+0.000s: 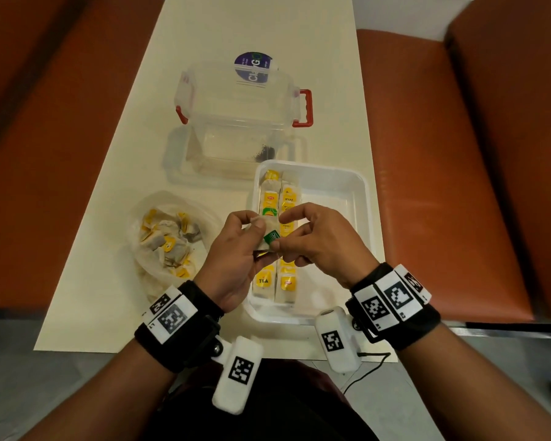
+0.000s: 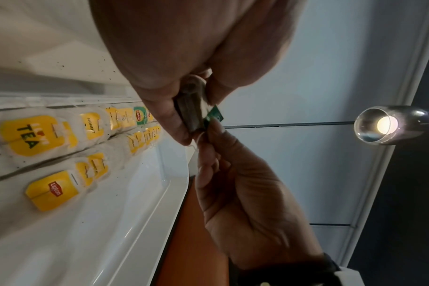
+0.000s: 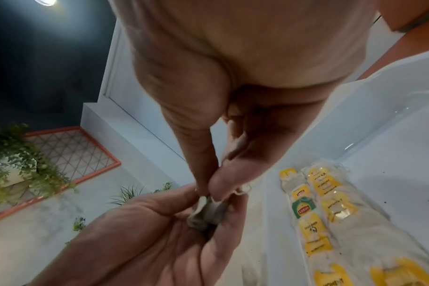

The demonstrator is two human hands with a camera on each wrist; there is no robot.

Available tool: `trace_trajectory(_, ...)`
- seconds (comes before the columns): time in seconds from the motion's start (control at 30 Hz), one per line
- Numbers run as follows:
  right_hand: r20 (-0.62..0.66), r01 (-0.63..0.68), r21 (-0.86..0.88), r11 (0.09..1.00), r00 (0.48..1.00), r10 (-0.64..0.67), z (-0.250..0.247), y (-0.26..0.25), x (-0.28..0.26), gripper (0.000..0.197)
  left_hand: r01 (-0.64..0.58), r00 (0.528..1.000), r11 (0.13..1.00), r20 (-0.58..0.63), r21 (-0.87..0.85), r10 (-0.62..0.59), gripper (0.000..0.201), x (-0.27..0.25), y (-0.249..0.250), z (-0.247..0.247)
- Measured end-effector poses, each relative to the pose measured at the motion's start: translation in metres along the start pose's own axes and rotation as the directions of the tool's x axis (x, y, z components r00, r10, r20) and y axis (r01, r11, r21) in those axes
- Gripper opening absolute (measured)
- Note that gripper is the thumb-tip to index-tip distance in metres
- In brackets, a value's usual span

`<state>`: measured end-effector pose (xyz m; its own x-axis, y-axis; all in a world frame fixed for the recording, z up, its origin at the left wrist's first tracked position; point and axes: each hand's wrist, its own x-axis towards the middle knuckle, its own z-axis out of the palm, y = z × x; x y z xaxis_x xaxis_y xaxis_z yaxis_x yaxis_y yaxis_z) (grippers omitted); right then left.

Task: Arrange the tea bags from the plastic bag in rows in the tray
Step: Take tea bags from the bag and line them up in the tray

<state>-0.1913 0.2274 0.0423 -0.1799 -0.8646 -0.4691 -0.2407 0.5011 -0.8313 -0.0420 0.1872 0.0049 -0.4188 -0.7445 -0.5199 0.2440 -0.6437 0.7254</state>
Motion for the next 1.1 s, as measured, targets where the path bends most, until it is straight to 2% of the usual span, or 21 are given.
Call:
trace_trajectory(0.07,-0.02,-0.029,-0.016,0.999,0.999,0.028,0.0,0.002,0.003,0.036,0.002,1.0,1.0,0.001,-0.01,-0.002,0.008,-0.001,-0.001,0.001)
trace_trajectory(0.17,-0.06,-0.033,-0.029,0.999,0.998,0.032,-0.001,0.006,0.005,0.019,0.02,1.0,0.998,-0.016,-0.052,-0.021,0.009,0.0,-0.002,0.001)
trace_trajectory(0.3,-0.085,0.002,-0.058,0.998,0.996,-0.007,-0.003,0.008,0.006,0.014,0.063,0.997,0.995,-0.044,-0.08,-0.067,0.008,0.003,-0.001,0.0)
trace_trajectory(0.57,-0.06,0.018,0.064,0.998,0.998,-0.015,-0.013,0.004,0.001,0.013,0.1,0.993,0.983,-0.041,-0.155,-0.107,0.005,0.006,0.003,-0.004)
trace_trajectory(0.73,0.01,0.004,0.145,0.989,1.0,-0.006,-0.019,0.002,0.0,0.016,0.137,0.991,0.986,0.012,-0.096,-0.136,0.022,0.009,0.004,-0.003)
trace_trajectory(0.87,0.054,-0.001,0.143,0.99,0.999,-0.007,-0.026,0.001,0.0,0.018,0.201,0.978,0.973,0.079,-0.115,-0.193,0.022,0.01,0.006,0.002)
trace_trajectory(0.93,0.056,0.011,0.12,0.993,0.998,-0.018,-0.031,-0.001,0.0,0.014,0.212,0.971,0.975,0.129,-0.066,-0.203,0.02,0.01,0.008,0.003)
trace_trajectory(1.0,0.047,0.015,0.11,0.994,0.999,-0.02,-0.038,-0.001,0.003,0.014,0.186,0.964,0.98,0.179,0.063,-0.195,0.024,0.01,0.009,0.005)
trace_trajectory(1.07,0.038,0.014,0.1,0.995,0.999,-0.017,-0.044,-0.001,0.006,0.015,0.098,0.968,0.969,0.202,0.227,-0.146,0.029,0.01,0.007,0.007)
trace_trajectory(1.1,0.036,0.016,0.092,0.996,0.999,-0.019,-0.048,0.0,0.008,0.015,0.047,0.973,0.957,0.204,0.286,-0.109,0.025,0.011,0.006,0.009)
